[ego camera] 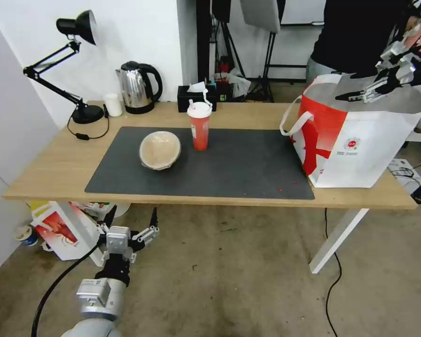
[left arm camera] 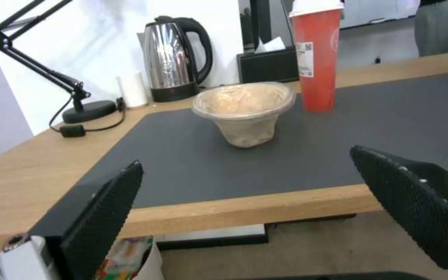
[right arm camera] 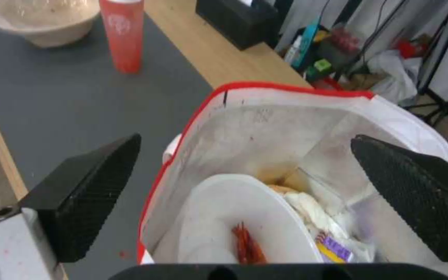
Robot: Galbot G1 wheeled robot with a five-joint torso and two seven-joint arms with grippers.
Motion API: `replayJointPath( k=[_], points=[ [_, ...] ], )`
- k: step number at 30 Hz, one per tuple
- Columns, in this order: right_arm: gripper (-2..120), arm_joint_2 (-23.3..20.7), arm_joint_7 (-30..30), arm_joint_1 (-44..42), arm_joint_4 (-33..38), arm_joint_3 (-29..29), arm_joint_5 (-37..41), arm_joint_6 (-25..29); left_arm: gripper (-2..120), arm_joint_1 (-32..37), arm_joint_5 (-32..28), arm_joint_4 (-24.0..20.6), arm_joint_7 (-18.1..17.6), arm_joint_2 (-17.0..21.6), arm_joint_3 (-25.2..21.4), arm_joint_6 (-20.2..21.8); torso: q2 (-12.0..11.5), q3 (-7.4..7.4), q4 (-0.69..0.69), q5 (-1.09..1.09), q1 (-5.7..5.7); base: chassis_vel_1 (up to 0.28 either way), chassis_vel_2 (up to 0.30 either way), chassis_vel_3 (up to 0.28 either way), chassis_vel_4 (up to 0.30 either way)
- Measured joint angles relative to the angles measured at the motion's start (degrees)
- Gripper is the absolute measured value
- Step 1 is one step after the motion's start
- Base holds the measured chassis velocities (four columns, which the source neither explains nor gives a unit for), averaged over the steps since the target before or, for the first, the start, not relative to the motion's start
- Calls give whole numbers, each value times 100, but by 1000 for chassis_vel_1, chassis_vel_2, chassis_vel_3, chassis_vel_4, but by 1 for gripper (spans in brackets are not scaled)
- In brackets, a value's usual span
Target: Pick up the trash from the table and place it into the takeout bag.
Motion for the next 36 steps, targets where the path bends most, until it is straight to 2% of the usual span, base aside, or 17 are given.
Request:
replayJointPath(
  k=[6, 10, 11, 13, 14, 16, 18, 19, 21, 23, 24, 26, 28, 31, 32, 33, 36],
  points=[
    [100, -56, 133, -12, 35, 125, 280, 27, 100, 0, 0, 0, 0, 0, 0, 0, 0, 0, 0, 0, 0, 0, 0, 0, 0],
    [100, -99, 788, -303, 203, 532, 867, 336, 100, 0, 0, 0, 0, 0, 0, 0, 0, 0, -1, -1, 0, 0, 0, 0, 0],
    [100, -155, 1339, -722, 493, 1038, 1248, 519, 100, 0, 0, 0, 0, 0, 0, 0, 0, 0, 1, 1, 0, 0, 0, 0, 0],
    [100, -177, 1503, -840, 587, 1170, 1351, 552, 100, 0, 0, 0, 1, -1, 1, 0, 0, 1, 2, 1, 0, 0, 0, 0, 0],
    [100, -279, 2360, -1320, 1097, 1654, 1872, 764, 100, 1, 0, 0, 0, 0, 0, 0, 0, 0, -3, 1, 0, 0, 0, 0, 0],
    [100, -333, 3360, -1931, 1700, 2217, 2280, 1124, 100, 0, 0, 0, 0, 0, 0, 0, 0, 0, -2, -2, -1, 0, 0, 0, 0],
    [100, -352, 4114, -2466, 2237, 2573, 2469, 1456, 100, 2, 0, 0, 0, 0, -2, 0, 0, -1, 0, -2, -1, 0, 0, 0, 0],
    [100, -352, 4114, -2466, 2237, 2573, 2469, 1456, 100, 2, 0, 0, 0, 0, -2, 0, 0, -1, 0, -2, -1, 0, 0, 0, 0],
    [100, -356, 5099, -2952, 2918, 2757, 2557, 1897, 100, 0, 0, 0, 0, 0, 0, 0, 0, 1, 1, 1, 0, 0, 0, 0, 0],
    [100, -320, 5789, -3223, 3300, 2862, 2570, 2151, 100, 0, 0, 0, 0, 0, 0, 0, 0, 0, 0, -3, -1, 0, 0, 0, 0],
    [100, -320, 5789, -3223, 3300, 2862, 2570, 2151, 100, 0, 0, 0, 0, 0, 0, 0, 0, 0, 0, -3, -1, 0, 0, 0, 0],
    [100, -203, 6962, -3696, 3899, 3032, 2447, 2585, 100, 0, 0, 0, 0, 0, 0, 0, 0, 0, 1, -1, -1, 0, 0, 0, 0],
    [100, -147, 7666, -4015, 4375, 3112, 2141, 2831, 100, 0, 0, 0, 0, 0, 0, 0, 0, 1, 1, 1, 0, 0, 0, 0, 0],
    [100, -122, 7981, -4167, 4668, 3139, 1934, 2960, 100, 0, 0, 0, 0, 0, 0, 0, 0, 0, 0, -1, 0, 0, 0, 0, 0],
    [100, -55, 8431, -4330, 5067, 3167, 1661, 3088, 100, 0, 0, 0, 0, 0, 0, 0, 0, -1, -1, -2, 0, 0, 0, 0, 0],
    [100, -55, 8431, -4330, 5067, 3167, 1661, 3088, 100, 0, 0, 0, 0, 0, 0, 0, 0, -1, -1, -2, 0, 0, 0, 0, 0],
    [100, 132, 9163, -4611, 5472, 3164, 954, 3357, 100, 0, 0, 0, 0, 0, 0, 0, 0, -1, 0, -2, -1, 0, 0, 0, 0]
  ],
)
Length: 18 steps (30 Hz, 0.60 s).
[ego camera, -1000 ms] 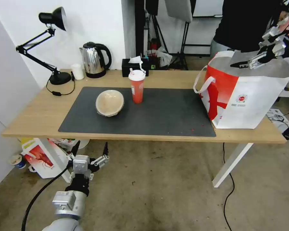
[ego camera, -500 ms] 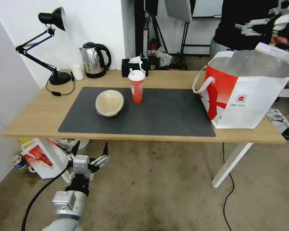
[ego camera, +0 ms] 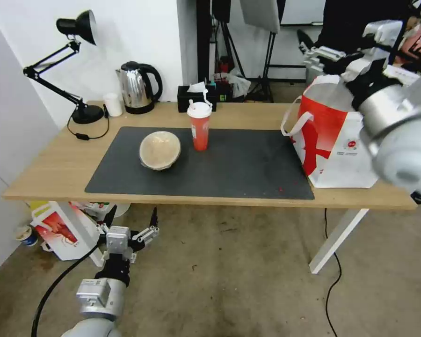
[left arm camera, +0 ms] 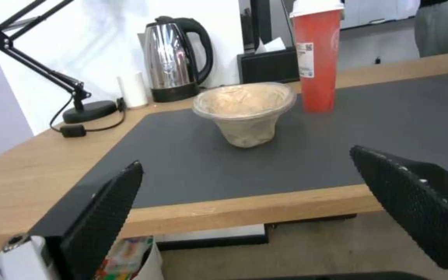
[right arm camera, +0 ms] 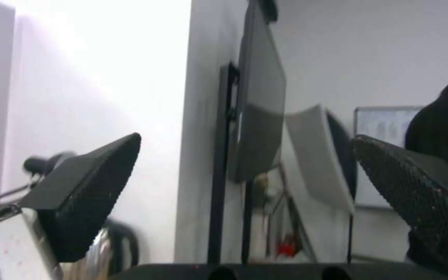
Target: Pick up the trash from the table and place it into the takeout bag.
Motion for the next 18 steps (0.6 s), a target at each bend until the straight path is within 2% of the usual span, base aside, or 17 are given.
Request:
replayJointPath(
  k=[2, 4, 6, 8, 9, 11, 12, 13, 16, 18],
  points=[
    [100, 27, 79, -51, 12, -1, -100, 31, 100, 0, 0, 0, 0, 0, 1, 0, 0, 0, 0, 0, 0, 0, 0, 0, 0],
    [100, 201, 485, -445, 42, 116, -485, 242, 100, 0, 0, 0, 0, 0, 0, 0, 0, 1, 0, 3, 0, 0, 0, 0, 0],
    [100, 255, 513, -612, 62, 231, -520, 273, 100, 0, 0, 0, 0, 0, 0, 0, 0, 0, 0, 1, 0, 0, 0, 0, 0],
    [100, 465, 523, -1284, 125, 754, -712, 284, 100, 0, 0, 0, 0, 0, 1, 0, 0, 1, 0, 4, 0, 0, 0, 0, 0],
    [100, 465, 523, -1284, 125, 754, -712, 284, 100, 0, 0, 0, 0, 0, 1, 0, 0, 1, 0, 4, 0, 0, 0, 0, 0],
    [100, 641, 494, -1753, 167, 1148, -903, 266, 100, 0, 0, 0, 0, 0, 1, 0, 0, 1, -1, 2, 0, 0, 0, 0, 0],
    [100, 807, 480, -2199, 232, 1501, -1039, 211, 100, 0, 0, 0, 0, 0, 1, 0, 0, 1, 0, 3, 0, 0, 0, 0, 0],
    [100, 807, 480, -2199, 232, 1501, -1039, 211, 100, 0, 0, 0, 0, 0, 1, 0, 0, 1, 0, 3, 0, 0, 0, 0, 0],
    [100, 1128, 483, -3058, 412, 2098, -1562, 111, 100, 0, 0, 0, -1, 0, 0, 0, 0, 1, 0, 4, 0, 0, 0, 0, 0],
    [100, 1191, 477, -3226, 449, 2206, -1672, 99, 100, 0, 0, 0, 0, 0, 1, 0, 0, 1, 0, 3, 0, 0, 0, 0, 0]
  ],
)
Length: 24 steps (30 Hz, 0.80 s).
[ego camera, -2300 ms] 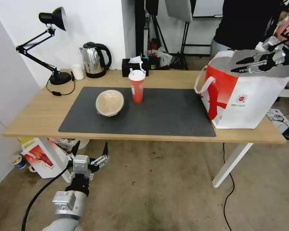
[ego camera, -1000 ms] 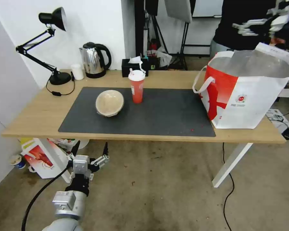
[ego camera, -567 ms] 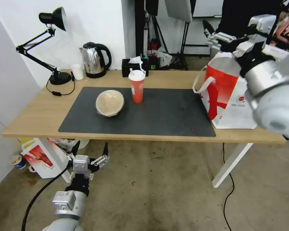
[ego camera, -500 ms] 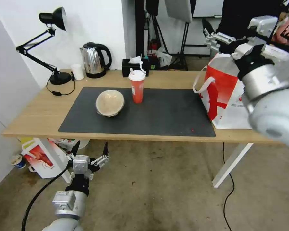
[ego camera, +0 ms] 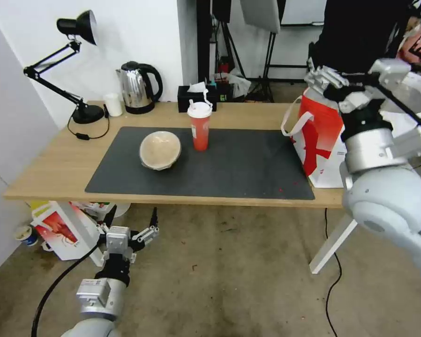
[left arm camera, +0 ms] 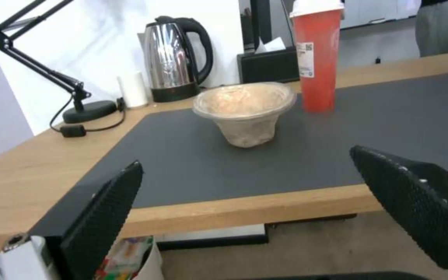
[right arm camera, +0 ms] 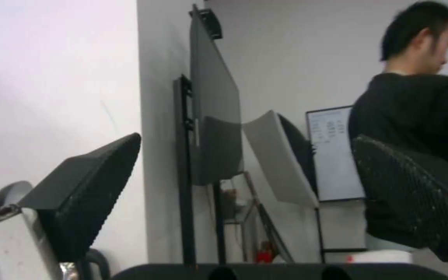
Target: Pick up the trash from the table and place it into the takeout bag.
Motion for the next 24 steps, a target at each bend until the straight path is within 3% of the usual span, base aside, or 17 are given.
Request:
replayJointPath(
  k=[3, 8, 18, 24],
  points=[
    [100, 412, -127, -1073, 371, 570, -422, 10, 100, 0, 0, 0, 0, 1, 0, 0, 0, 0, -1, -1, 0, 0, 0, 0, 0],
    [100, 765, -391, -2065, 746, 805, -897, 150, 100, 0, 0, 0, 0, -1, 0, 0, 0, -1, -1, -2, -1, 0, 0, 0, 0],
    [100, 1036, -488, -2741, 816, 729, -1763, 353, 100, 0, 0, 0, 0, 0, -1, 0, 0, 0, 1, -1, 0, 0, 0, 0, 0],
    [100, 1128, -155, -3248, 786, 690, -2515, 545, 100, 0, 0, 0, 0, 0, -1, 0, 0, -1, 1, -1, 0, 0, 0, 0, 0]
  ],
)
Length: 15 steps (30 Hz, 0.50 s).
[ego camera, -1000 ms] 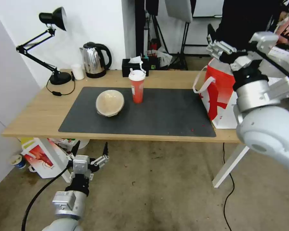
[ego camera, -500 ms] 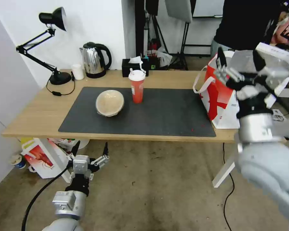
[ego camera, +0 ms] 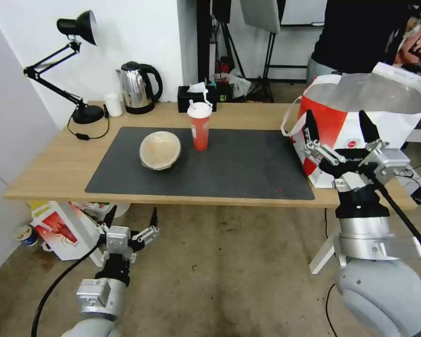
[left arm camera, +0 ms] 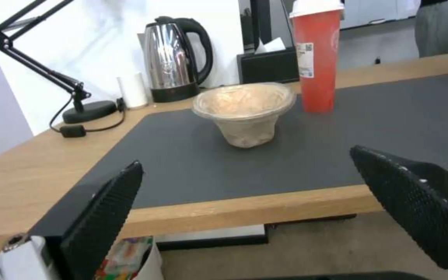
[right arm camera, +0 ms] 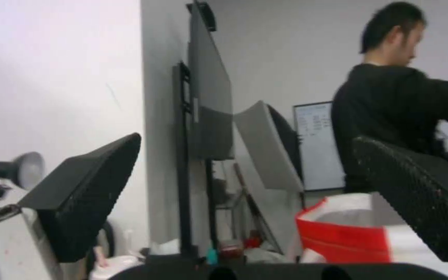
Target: Pick up the trash from the table and place it into the takeout bag.
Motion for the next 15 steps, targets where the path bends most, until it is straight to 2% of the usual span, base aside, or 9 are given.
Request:
replayJointPath(
  k=[4, 15],
  points=[
    [100, 117, 264, -356, -81, -44, -525, 0, 100, 0, 0, 0, 0, 0, 0, 0, 0, 0, -1, 0, 0, 0, 0, 0, 0],
    [100, 281, 988, -896, -272, -283, -908, -148, 100, 0, 0, 0, 0, 0, 0, 0, -1, 1, -1, 0, 0, 0, 0, 0, 0]
  ],
)
